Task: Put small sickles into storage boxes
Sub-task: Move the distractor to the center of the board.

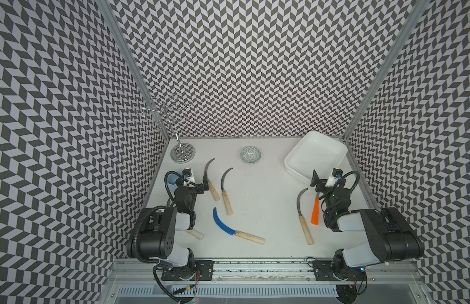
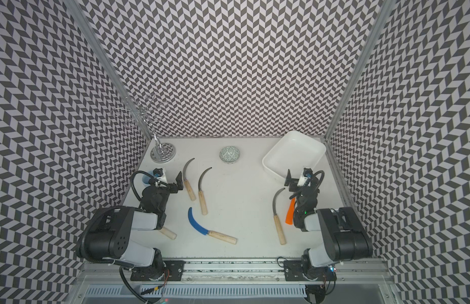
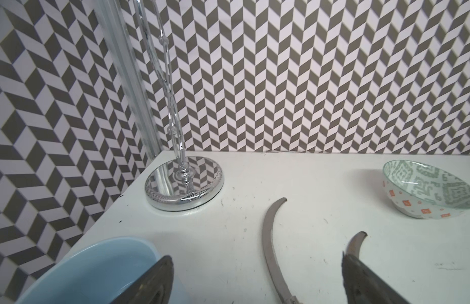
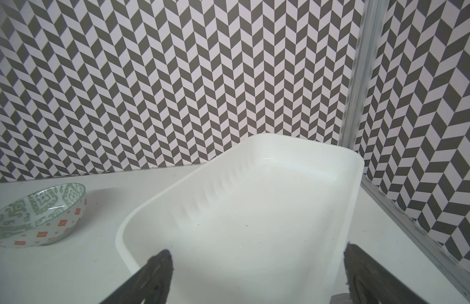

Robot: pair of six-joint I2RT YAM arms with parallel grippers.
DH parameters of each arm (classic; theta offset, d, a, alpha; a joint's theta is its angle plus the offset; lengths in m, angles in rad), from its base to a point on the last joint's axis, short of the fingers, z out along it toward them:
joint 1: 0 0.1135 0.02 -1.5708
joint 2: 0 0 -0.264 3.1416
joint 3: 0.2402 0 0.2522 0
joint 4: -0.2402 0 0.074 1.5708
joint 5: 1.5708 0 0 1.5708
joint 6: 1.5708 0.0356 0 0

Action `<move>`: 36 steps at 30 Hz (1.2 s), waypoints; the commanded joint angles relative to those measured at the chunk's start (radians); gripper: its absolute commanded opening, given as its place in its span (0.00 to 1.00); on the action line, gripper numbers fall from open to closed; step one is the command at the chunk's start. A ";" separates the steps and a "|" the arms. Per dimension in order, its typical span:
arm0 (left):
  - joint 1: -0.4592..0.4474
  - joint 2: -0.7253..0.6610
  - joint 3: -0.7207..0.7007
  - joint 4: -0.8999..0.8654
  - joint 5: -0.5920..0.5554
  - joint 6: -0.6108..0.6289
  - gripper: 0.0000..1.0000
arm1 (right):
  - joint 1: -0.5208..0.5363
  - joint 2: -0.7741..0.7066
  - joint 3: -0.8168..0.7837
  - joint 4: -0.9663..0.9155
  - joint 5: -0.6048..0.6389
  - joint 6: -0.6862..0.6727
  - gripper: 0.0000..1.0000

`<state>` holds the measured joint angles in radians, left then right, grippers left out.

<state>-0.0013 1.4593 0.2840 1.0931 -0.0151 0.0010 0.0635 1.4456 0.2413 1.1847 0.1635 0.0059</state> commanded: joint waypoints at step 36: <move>-0.268 -0.680 0.594 -1.283 0.203 -0.779 1.00 | 0.205 -0.335 0.542 -1.082 -0.197 0.277 1.00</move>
<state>-0.2687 0.8200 0.8246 -0.0696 0.0959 -0.7620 0.2226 1.0386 0.7170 0.1673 0.0887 0.2714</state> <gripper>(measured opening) 0.995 0.998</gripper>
